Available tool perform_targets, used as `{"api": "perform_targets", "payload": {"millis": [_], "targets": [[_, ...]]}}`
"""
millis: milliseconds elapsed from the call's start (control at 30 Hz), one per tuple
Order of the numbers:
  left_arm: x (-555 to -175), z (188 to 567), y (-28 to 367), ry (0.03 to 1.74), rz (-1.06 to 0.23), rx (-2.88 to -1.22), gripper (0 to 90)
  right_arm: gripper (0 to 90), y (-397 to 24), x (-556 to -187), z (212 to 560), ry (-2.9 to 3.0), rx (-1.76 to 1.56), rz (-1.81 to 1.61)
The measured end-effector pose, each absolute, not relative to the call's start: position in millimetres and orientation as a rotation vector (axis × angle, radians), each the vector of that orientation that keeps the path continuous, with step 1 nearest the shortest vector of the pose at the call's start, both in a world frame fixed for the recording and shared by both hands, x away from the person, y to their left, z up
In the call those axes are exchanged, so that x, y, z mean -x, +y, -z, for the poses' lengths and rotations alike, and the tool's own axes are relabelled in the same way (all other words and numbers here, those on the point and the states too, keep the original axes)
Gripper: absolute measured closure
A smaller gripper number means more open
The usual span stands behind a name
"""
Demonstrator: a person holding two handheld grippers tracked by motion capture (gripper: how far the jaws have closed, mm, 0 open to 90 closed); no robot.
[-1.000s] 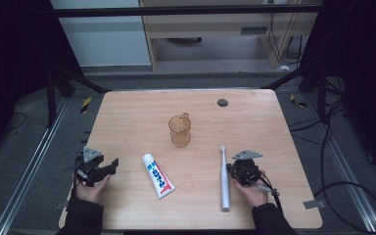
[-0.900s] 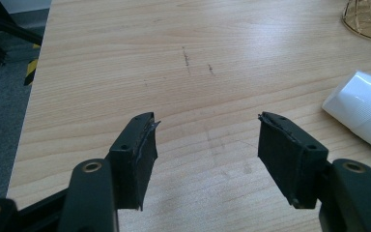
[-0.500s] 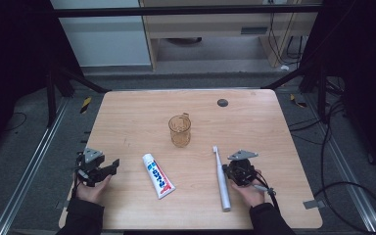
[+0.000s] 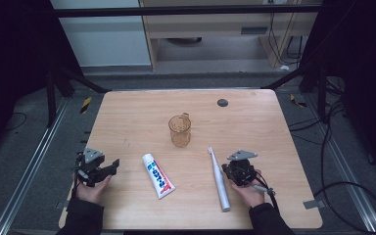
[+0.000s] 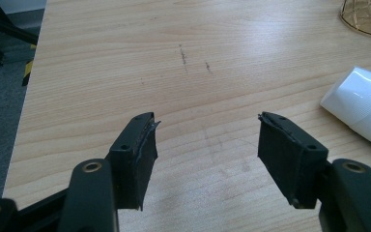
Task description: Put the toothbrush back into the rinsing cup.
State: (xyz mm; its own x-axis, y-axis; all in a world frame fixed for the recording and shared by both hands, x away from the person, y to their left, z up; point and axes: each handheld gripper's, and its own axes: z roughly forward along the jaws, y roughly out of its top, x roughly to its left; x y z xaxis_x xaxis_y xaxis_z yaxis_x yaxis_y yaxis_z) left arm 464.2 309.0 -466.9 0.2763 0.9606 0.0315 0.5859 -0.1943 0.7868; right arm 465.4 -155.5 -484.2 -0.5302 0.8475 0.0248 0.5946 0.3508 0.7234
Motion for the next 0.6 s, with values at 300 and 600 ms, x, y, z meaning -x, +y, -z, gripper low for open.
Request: {"api": "perform_targets", "payload": {"millis": [300, 600], "targets": [[-464.0, 466.8, 309.4, 1.393, -0.715, -1.877, 37.9, 89.4, -154.3, -461.8, 478.6, 2.266, -1.255, -1.024], [-463.8, 467.0, 309.1, 1.392, -0.714, -1.881, 37.9, 89.3, -153.7, -462.5, 479.5, 2.269, -1.263, -1.011]]}}
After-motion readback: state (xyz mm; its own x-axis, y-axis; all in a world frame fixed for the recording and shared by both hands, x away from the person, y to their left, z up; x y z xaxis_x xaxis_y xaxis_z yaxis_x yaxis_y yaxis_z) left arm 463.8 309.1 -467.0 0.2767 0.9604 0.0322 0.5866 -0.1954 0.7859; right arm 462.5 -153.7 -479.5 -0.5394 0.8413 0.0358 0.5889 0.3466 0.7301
